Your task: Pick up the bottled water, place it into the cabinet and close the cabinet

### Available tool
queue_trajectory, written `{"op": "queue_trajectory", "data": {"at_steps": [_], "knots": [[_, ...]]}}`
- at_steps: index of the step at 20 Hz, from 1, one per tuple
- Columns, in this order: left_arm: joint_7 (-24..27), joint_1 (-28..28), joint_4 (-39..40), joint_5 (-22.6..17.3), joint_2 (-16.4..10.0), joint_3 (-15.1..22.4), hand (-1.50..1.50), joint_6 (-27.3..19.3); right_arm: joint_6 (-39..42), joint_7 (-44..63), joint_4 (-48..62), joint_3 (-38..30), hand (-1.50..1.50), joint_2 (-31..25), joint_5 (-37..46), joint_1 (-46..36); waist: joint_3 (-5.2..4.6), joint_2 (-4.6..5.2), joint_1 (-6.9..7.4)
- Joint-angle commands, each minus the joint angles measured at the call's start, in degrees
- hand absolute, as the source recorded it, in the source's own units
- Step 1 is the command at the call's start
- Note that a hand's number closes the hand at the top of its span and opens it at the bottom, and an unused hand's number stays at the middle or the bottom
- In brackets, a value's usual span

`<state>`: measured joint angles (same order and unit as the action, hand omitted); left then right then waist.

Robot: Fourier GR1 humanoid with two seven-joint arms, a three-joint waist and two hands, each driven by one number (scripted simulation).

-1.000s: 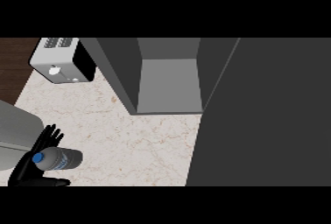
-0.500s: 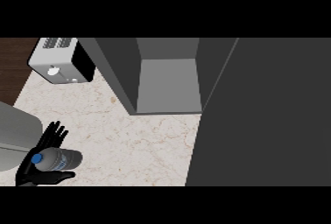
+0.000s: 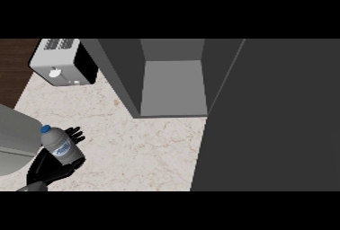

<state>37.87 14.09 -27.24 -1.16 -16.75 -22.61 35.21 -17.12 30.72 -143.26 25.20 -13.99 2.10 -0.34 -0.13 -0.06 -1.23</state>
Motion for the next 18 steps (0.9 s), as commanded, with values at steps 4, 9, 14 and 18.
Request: {"op": "queue_trajectory", "data": {"at_steps": [4,9,14,18], "knots": [[4.6,2.3,1.3,-0.9,2.6,2.1,1.50,7.7,1.8,-2.9,-6.5,-3.2,-1.50,-1.9,-2.5,5.3,0.04,0.12,-0.01],[12.6,1.2,-4.3,3.0,3.6,5.3,1.50,-1.3,1.6,-6.2,-5.2,-1.9,-1.50,-1.7,-0.8,8.1,0.07,0.00,0.06],[11.2,2.9,-5.9,2.5,8.3,7.1,1.50,-6.2,3.9,-4.9,-8.1,-8.2,-1.50,-4.4,-5.0,9.5,0.12,0.00,0.16],[9.3,8.9,-4.9,2.3,16.4,6.8,1.50,-20.1,4.0,-4.7,-8.8,-10.3,-1.50,-4.8,-5.3,10.4,0.08,0.06,-0.45]]}}
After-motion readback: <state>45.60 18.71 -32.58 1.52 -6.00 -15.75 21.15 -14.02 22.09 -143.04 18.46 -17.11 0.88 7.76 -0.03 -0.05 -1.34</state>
